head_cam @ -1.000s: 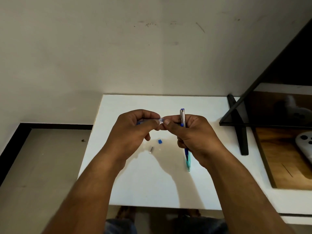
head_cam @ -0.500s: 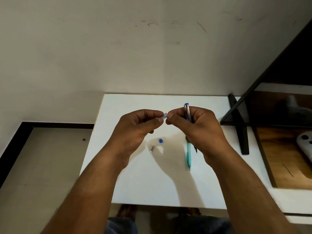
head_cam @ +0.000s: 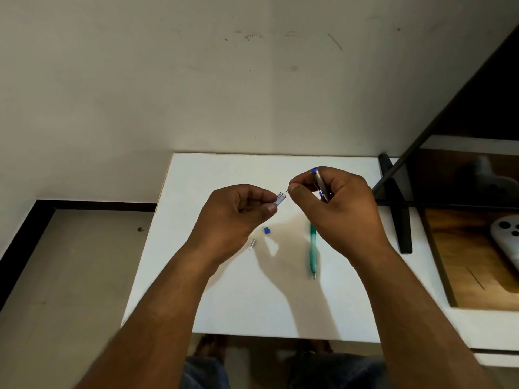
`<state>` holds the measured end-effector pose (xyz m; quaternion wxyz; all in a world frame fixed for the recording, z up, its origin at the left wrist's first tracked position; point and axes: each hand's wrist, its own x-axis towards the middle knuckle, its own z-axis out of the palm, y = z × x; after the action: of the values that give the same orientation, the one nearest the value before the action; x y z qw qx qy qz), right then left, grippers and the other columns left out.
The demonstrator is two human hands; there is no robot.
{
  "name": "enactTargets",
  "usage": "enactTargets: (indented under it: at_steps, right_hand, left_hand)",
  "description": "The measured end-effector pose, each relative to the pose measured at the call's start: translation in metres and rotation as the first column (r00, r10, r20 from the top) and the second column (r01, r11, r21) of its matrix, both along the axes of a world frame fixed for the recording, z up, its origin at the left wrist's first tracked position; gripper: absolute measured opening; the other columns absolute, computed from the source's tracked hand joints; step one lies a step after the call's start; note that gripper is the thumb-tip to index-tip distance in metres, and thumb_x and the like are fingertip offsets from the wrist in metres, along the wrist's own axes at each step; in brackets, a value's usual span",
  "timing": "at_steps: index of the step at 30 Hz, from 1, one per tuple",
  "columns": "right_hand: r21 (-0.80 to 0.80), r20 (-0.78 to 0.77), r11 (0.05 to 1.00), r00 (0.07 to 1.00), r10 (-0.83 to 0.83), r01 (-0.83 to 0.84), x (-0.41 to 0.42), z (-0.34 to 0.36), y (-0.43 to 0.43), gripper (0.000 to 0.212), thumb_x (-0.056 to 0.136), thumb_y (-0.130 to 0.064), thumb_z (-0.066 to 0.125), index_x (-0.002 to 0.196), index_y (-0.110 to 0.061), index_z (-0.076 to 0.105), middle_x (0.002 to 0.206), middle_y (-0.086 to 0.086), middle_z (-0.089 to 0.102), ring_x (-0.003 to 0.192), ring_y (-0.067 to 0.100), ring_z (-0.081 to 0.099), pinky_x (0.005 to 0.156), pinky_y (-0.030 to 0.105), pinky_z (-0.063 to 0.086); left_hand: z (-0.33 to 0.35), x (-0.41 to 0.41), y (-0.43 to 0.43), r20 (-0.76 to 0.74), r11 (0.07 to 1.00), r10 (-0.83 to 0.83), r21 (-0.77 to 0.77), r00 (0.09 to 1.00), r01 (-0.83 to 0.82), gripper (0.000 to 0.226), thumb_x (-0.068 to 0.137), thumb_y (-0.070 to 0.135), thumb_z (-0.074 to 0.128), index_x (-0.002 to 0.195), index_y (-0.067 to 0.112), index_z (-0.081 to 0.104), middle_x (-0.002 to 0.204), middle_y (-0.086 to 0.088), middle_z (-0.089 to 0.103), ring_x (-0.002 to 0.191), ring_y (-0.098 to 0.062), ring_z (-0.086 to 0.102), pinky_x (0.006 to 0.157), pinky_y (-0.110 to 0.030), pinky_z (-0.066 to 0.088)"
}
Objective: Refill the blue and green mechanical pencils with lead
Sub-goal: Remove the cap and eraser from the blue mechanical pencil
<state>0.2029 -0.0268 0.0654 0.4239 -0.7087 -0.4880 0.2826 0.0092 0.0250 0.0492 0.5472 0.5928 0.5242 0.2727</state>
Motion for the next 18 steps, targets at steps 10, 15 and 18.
enactTargets:
  at_steps: [10, 15, 18]
  right_hand:
    - [-0.018, -0.453, 0.974, 0.867, -0.208, 0.225, 0.013, 0.005, 0.004, 0.013, 0.087, -0.034, 0.074, 0.086, -0.024, 0.082, 0.071, 0.004, 0.069, 0.05, 0.005, 0.042, 0.054, 0.026, 0.039]
    - [-0.077, -0.543, 0.976, 0.812, -0.214, 0.205, 0.008, 0.007, 0.005, 0.014, 0.088, -0.039, 0.074, 0.086, -0.029, 0.084, 0.098, 0.02, 0.076, 0.055, 0.012, 0.037, 0.055, 0.031, 0.037]
    - [-0.095, -0.532, 0.977, 0.819, -0.213, 0.193, 0.007, 0.005, 0.005, 0.017, 0.089, -0.042, 0.074, 0.087, -0.028, 0.085, 0.084, 0.011, 0.072, 0.055, 0.012, 0.036, 0.057, 0.033, 0.038]
  left_hand:
    - [-0.021, -0.004, -0.004, -0.607, 0.997, -0.032, 0.038, 0.794, 0.069, 0.018, 0.09, 0.062, 0.075, 0.089, 0.044, 0.077, 0.095, 0.021, 0.074, 0.096, 0.003, 0.065, 0.092, -0.041, 0.032]
    - [-0.034, 0.0, -0.011, -0.708, 0.99, -0.097, 0.003, 0.7, 0.14, 0.01, 0.095, 0.049, 0.072, 0.093, 0.041, 0.077, 0.09, 0.018, 0.068, 0.096, -0.007, 0.065, 0.092, -0.042, 0.027]
    - [-0.042, 0.004, -0.015, -0.75, 0.984, -0.11, 0.01, 0.653, 0.178, 0.011, 0.098, 0.045, 0.067, 0.097, 0.04, 0.077, 0.089, 0.02, 0.064, 0.097, -0.008, 0.065, 0.093, -0.042, 0.026]
